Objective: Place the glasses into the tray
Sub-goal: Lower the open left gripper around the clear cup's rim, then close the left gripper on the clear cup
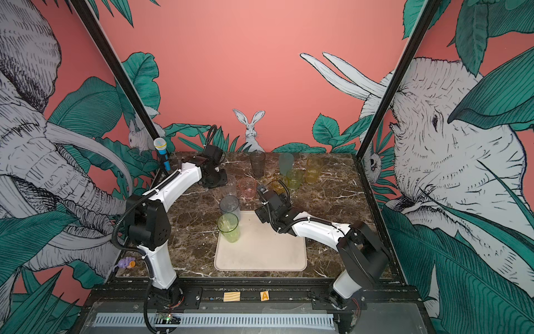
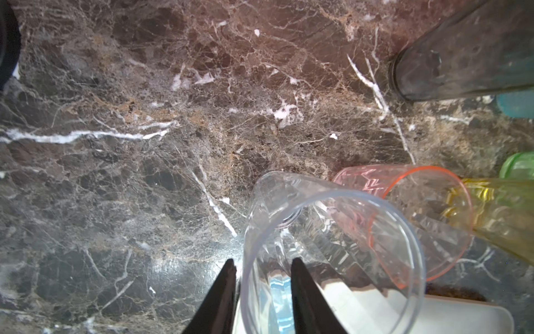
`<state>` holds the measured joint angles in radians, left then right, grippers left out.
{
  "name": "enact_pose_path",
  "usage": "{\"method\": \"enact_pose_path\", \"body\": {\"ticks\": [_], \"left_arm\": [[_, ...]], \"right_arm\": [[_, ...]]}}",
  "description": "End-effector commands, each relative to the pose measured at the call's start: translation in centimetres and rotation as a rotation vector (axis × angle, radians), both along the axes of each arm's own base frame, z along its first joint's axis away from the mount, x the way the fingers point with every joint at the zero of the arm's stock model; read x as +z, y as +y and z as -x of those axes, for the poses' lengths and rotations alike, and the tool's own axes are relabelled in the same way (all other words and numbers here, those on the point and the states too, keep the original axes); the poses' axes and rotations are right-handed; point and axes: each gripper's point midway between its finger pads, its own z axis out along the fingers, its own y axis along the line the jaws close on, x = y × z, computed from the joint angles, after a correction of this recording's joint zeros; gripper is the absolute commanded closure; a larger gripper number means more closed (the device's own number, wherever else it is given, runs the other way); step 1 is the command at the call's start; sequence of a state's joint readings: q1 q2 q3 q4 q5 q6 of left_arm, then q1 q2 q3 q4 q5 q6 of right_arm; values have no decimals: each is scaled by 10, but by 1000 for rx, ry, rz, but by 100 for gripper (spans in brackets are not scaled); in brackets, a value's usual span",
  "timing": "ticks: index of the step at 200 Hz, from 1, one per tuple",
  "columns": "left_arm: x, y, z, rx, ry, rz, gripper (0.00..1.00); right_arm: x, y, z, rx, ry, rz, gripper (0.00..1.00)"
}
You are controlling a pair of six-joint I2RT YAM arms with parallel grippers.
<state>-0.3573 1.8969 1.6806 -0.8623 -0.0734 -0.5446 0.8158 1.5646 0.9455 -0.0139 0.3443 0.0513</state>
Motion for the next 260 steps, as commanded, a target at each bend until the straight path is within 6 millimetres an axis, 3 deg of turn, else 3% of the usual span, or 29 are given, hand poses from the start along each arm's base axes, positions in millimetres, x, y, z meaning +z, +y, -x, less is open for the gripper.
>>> {"method": "enact_pose_path", "body": {"ticks": [1,175,260], "left_arm": [[5,1,-3,8,-10,4,70],[-2,9,1,7,5,-20,80],[5,14,3,5,-8,-27,88]], "right_arm": [[7,5,-3,-1,-23,-7,1],[6,5,-3,1,-19,0,1],[6,7,-3,2,-15,4,1]]}}
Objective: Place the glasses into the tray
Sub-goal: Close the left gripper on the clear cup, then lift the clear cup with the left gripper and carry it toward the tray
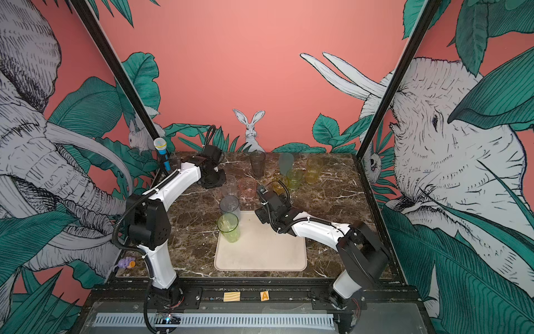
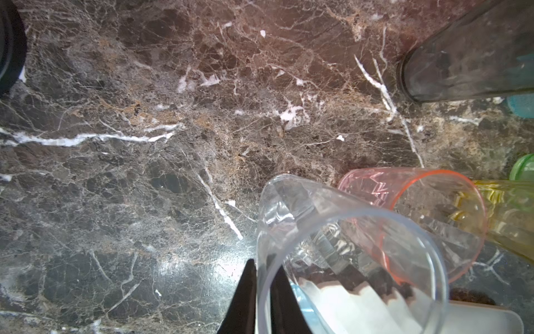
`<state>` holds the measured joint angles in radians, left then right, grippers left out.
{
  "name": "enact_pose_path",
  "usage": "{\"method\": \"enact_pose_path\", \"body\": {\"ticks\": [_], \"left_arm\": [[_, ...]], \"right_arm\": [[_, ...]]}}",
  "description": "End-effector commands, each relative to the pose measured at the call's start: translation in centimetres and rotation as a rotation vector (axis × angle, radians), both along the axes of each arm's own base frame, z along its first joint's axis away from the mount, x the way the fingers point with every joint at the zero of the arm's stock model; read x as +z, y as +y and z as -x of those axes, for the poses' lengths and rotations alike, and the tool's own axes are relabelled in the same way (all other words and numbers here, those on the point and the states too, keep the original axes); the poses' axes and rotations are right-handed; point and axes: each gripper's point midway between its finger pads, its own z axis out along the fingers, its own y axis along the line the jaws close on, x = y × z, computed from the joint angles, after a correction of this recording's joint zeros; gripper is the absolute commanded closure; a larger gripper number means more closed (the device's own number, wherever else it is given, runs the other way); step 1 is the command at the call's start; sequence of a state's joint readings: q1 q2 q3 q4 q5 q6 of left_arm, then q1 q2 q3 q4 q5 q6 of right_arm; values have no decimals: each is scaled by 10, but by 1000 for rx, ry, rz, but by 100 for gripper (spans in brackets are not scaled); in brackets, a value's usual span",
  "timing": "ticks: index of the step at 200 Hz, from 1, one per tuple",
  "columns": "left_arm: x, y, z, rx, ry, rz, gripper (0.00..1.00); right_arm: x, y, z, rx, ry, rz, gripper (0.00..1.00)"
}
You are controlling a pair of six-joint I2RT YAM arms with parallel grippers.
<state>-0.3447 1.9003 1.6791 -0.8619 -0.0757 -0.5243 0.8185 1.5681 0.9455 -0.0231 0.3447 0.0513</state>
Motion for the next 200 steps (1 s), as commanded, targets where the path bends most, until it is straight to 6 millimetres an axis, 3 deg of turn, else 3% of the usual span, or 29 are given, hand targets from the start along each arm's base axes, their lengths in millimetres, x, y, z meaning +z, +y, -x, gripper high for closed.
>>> {"method": "enact_pose_path", "body": {"ticks": [1,61,119,200], "left_arm": [[7,8,5,10,-10,-15,88],[20,16,9,13,-29,-30,94],[48,28,21,11,-65,-48,97],[91,59,66,2,-71,-142,100]], "right_arm": [[9,7,-4,1,-24,-5,1],[9,8,-4,2,-23,-4,1],[8,9,-4,6,-20,-4,1],[8,10,-3,7,-18,-5,1]]}}
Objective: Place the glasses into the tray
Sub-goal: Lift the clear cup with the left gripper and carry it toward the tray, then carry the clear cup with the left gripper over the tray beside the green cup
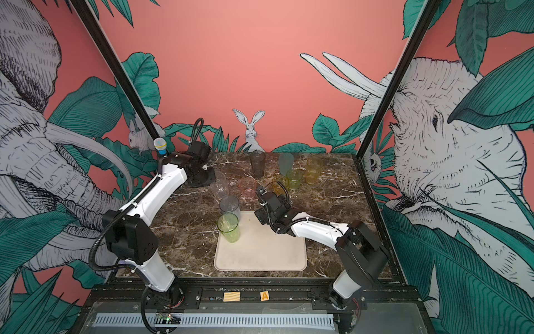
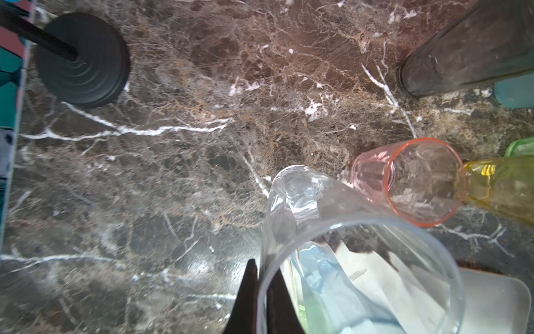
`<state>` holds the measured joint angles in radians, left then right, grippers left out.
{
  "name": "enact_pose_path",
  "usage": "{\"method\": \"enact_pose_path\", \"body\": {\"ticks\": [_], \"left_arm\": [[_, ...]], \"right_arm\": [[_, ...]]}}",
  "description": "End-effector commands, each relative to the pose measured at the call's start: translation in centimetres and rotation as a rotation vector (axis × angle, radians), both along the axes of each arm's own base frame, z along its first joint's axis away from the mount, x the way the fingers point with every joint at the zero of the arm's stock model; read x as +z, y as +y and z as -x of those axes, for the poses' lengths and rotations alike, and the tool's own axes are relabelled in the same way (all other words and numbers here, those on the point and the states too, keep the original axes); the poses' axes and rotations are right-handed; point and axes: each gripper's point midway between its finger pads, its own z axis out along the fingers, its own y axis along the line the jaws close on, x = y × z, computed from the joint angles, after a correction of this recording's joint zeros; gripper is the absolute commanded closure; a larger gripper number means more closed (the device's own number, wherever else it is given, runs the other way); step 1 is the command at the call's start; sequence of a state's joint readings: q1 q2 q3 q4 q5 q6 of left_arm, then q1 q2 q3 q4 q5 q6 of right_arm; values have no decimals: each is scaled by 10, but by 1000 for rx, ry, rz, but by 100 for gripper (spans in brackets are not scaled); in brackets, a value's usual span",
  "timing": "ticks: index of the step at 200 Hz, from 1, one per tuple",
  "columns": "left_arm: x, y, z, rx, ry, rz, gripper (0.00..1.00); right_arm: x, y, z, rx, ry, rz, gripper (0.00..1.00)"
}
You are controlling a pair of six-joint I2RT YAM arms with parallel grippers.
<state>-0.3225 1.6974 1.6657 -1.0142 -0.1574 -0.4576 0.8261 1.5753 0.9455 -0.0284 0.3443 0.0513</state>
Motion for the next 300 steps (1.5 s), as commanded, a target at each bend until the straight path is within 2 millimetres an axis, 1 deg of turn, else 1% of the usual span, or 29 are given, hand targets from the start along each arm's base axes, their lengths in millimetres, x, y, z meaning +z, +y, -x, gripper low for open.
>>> {"method": "enact_pose_path", "body": {"ticks": [1,29,70,121,157,189,223,225,226,228,233,257,300], "left_arm": [[27,21,27,7,-12,-56,100],[40,34,50,11,-5,-93,100],[56,48,84,8,0,-117,100],[65,59,120,7,21,-120,100],[62,60,144,-11,57,-90,100],[58,55,162,-41,72,-46,100],[53,60,184,-57,88,-44,100],[53,60,186,-59,88,-45,100],[53,61,186,-59,88,-45,100],[53,60,188,-62,89,-45,100],[52,61,191,-68,90,-44,100],[46,60,205,-98,102,-44,100],[27,53,223,-163,134,-73,100]], "right_arm": [[11,8,-5,0,-26,-14,1],[11,8,-6,0,-27,-12,1],[11,8,-6,-2,-29,-10,1],[12,7,-6,-5,-31,-7,1],[11,7,-7,-10,-31,-1,1],[12,8,-7,-12,-29,-5,1],[13,8,-8,-14,-33,-8,1],[13,8,-8,-14,-32,-7,1],[8,8,-8,-14,-23,2,1],[4,8,-8,-14,-16,10,1],[3,9,-9,-14,-14,12,1],[1,10,-8,-12,-10,13,1],[0,9,-8,-13,-10,18,1]]}}
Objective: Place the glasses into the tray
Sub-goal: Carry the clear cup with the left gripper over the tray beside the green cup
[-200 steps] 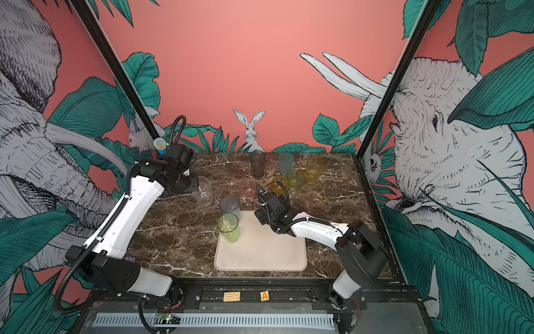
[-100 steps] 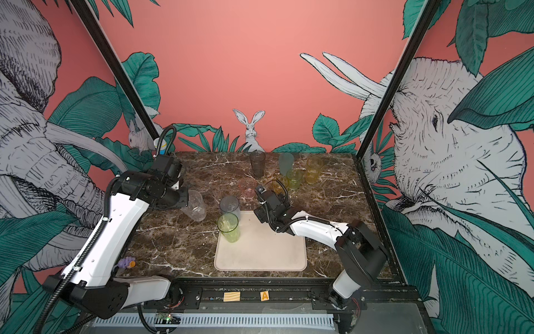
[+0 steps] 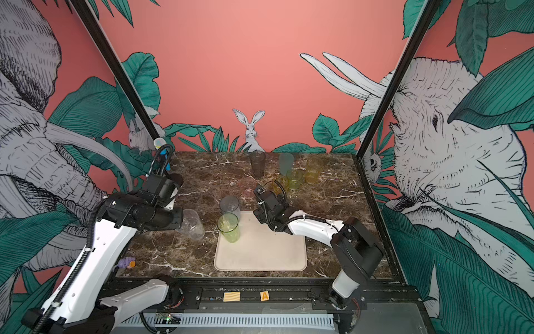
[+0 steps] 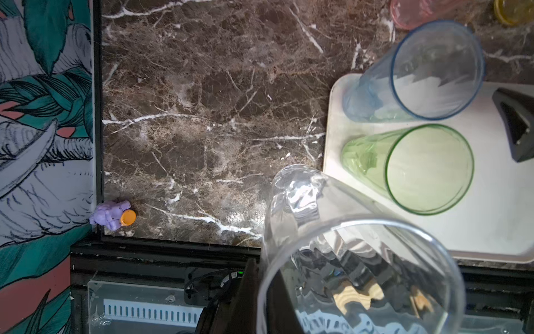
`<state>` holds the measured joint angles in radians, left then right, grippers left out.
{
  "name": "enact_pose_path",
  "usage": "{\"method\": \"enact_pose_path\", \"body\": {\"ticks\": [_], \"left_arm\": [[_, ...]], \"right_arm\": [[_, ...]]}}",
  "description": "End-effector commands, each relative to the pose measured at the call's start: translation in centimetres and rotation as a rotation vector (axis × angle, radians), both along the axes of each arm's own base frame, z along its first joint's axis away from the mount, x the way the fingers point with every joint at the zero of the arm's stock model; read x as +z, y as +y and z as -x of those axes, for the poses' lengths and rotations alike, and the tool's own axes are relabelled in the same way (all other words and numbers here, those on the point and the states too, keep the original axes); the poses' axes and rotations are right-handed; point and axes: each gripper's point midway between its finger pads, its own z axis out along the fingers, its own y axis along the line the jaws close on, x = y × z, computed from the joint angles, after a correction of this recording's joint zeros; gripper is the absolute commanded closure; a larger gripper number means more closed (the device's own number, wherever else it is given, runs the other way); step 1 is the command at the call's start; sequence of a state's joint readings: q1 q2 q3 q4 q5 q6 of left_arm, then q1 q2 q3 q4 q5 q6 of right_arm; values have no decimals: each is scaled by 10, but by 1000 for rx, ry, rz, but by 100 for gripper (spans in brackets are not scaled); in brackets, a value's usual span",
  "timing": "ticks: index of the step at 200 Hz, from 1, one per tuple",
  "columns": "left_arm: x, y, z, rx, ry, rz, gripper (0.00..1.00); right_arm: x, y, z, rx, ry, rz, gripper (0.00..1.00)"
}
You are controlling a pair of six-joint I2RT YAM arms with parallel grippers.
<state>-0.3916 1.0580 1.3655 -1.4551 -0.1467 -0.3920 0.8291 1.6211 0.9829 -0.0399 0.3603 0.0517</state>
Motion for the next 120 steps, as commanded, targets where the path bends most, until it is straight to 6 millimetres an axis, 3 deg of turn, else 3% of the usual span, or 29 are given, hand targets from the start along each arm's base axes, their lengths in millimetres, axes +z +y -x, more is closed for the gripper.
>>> {"method": "enact_pose_path", "body": {"ticks": [1,71,120], "left_arm": [[-10,-1,14,-32,33,-22,100],[-44,-25,31,-117,48,53,100],[-59,-31,37,-128,44,76,100]], "right_arm": [[5,5,-2,-3,-16,-3,1],[5,2,-4,-13,-25,12,1],[4,3,-4,-13,-21,14,1]]}}
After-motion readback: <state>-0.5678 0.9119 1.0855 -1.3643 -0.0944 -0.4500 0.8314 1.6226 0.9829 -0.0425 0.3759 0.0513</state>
